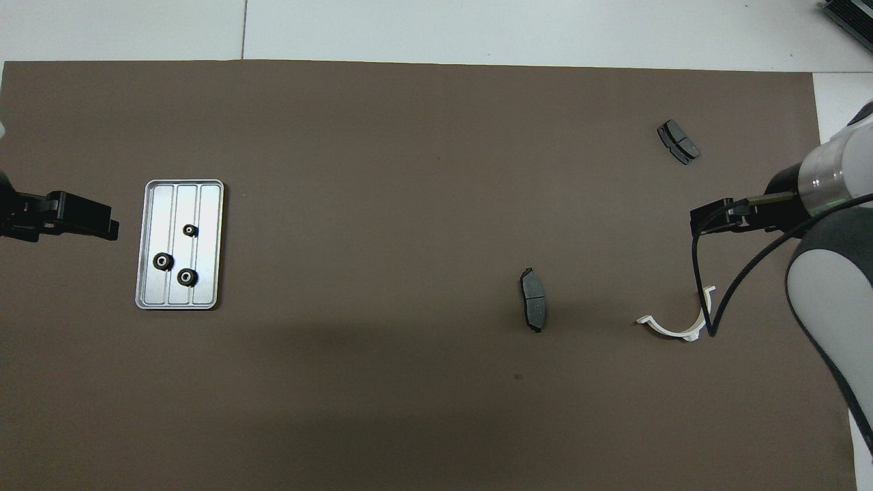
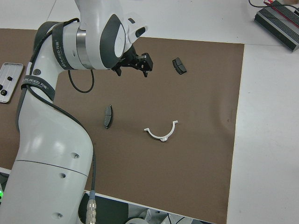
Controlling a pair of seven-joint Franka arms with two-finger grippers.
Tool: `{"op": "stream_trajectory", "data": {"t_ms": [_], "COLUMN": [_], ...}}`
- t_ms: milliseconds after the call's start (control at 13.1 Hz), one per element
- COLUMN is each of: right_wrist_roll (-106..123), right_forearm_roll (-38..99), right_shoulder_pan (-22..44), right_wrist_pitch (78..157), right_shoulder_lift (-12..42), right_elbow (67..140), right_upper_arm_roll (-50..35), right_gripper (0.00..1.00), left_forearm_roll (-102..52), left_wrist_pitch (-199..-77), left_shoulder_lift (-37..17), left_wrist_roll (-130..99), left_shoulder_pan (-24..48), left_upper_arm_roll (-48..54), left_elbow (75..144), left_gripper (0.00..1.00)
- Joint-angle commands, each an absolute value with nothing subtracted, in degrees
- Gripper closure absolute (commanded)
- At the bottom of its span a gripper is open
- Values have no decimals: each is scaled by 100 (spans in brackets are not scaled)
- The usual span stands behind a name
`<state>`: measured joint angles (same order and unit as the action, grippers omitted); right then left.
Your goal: Place bearing gear from tray to pile
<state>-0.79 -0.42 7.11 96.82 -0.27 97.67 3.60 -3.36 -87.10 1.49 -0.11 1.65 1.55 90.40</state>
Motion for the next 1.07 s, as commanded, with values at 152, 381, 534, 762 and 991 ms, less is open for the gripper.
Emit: {"op": "stream_trajectory", "data": {"t_ms": [152, 381, 534, 762, 991], "right_wrist_roll": [-79, -114, -149, -438, -790], "right_forearm_roll": [-35, -18, 0, 9, 9], "right_shoulder_pan": [650, 650, 642, 650, 659], "right_wrist_pitch": [9615, 9633, 9633, 9624, 9624], "right_shoulder_lift": [-123, -123, -123, -123, -123], "right_elbow": [9835, 9835, 9835, 9835, 9835], "right_upper_arm_roll": [343, 352, 352, 352, 343], "right_gripper": [0, 0, 0, 0, 0], "left_forearm_roll": [-413, -413, -404, -361, -352], "left_wrist_pitch": [-8806, -9181, -10033, -11595, -12838], "left_shoulder_lift": [308, 500, 667, 485, -244], "left_wrist_roll": [44, 9, 9, 35, 70], "left_shoulder_pan": [97, 106, 62, -140, -237], "left_upper_arm_roll": [158, 150, 149, 149, 149], "left_elbow": [9246, 9692, 10333, 11256, 11627], "left_gripper": [0, 0, 0, 0, 0]}}
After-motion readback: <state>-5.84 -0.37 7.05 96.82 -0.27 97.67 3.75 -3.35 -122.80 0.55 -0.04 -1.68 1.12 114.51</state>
